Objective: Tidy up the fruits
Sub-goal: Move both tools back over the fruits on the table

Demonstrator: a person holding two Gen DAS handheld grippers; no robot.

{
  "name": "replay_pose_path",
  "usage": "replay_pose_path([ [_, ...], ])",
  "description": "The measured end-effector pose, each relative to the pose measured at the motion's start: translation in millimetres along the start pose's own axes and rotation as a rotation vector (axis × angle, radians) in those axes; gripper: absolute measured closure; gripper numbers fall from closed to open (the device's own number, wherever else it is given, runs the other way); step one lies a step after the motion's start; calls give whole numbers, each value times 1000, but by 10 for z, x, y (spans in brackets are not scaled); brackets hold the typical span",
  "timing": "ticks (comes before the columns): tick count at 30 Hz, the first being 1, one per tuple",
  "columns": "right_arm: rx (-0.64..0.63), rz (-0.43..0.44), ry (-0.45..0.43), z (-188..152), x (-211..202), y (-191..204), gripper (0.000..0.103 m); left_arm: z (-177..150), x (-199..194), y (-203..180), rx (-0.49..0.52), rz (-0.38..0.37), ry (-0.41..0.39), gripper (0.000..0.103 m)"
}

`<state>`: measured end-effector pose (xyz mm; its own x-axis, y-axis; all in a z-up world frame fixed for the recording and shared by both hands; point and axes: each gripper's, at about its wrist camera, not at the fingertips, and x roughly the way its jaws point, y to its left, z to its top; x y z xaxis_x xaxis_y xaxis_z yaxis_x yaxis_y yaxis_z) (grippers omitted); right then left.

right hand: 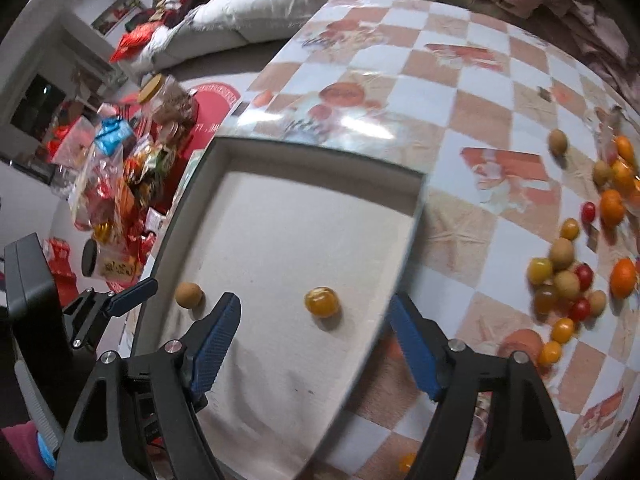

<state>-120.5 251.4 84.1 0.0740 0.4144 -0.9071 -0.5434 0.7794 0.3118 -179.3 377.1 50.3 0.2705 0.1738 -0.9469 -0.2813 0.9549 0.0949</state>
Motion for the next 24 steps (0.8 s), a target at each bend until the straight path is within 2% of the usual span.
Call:
replay_pose_path([
  [8,87,-38,-36,-161,-313,-507,23,206,-178,-460,77,-66,-32,29],
  [16,208,-144,-58,-437,-591,-1252,23,427,-329,-1056,170,-148,-60,29],
  [24,321,-210,-52,-677,-685,-1858,23,519,-284,-1592,231,-206,-39,29],
])
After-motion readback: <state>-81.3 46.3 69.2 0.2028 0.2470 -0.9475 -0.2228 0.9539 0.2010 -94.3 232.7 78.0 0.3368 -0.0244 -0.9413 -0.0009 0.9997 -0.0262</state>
